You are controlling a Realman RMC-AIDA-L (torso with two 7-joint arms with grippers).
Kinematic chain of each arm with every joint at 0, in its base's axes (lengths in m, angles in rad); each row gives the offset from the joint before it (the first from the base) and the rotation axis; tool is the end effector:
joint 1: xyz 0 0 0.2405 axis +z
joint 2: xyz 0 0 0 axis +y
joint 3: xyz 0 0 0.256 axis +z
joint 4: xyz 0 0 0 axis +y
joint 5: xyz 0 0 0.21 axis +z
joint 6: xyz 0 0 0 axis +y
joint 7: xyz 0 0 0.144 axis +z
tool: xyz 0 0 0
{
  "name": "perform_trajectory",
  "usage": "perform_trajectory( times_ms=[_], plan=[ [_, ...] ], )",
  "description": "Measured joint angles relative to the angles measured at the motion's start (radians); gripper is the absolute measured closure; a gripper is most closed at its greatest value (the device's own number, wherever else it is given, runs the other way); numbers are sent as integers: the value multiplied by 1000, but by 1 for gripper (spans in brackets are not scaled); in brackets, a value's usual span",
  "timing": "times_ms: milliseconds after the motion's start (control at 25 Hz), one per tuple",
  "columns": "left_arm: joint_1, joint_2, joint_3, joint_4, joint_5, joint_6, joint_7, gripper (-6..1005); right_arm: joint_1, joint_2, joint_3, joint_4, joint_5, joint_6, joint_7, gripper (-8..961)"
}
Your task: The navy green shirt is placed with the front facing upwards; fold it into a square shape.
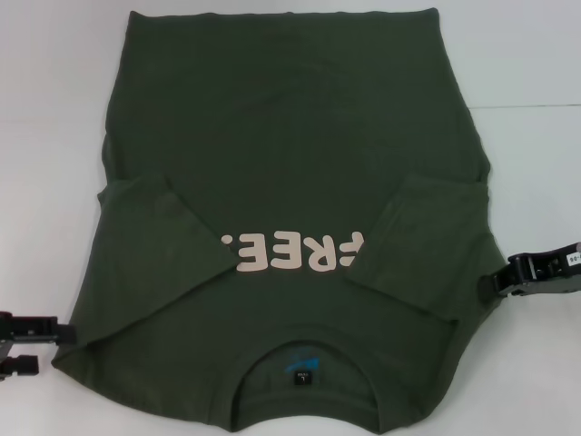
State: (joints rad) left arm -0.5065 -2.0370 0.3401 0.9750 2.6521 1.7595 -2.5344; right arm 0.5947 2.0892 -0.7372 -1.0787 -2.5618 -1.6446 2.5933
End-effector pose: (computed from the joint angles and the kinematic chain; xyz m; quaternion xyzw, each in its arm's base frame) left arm -0.3387 0.2907 0.0816 -0.6647 -0.7313 -0.0851 0.1270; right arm 0.2652 0.3462 0.0451 -0.7770 0.6140 0.0067 0.1388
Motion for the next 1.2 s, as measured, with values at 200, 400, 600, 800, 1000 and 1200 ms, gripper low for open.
perform_trajectory(
  times_ms=[200,400,600,800,1000,1200],
  plan=[
    [1,-5,21,-6,21,-25,2,170,2,0,-11,1,0,2,0,909],
    [-12,-6,29,-35,22,-47,1,163,2,0,-11,1,0,14,-2,909],
    [-37,-6,44,-74,22,-71,5,171,5,0,-12,4,0,15,-4,908],
    [-43,-6,59,-81,17,-88,1,178,6,0,-11,11,1,15,-5,908],
    [-46,-5,55,-82,15,-92,-5,186,5,0,-6,12,11,14,-5,908],
    [-47,-6,58,-82,15,-107,-8,194,5,0,-6,13,14,14,-5,909]
  ],
)
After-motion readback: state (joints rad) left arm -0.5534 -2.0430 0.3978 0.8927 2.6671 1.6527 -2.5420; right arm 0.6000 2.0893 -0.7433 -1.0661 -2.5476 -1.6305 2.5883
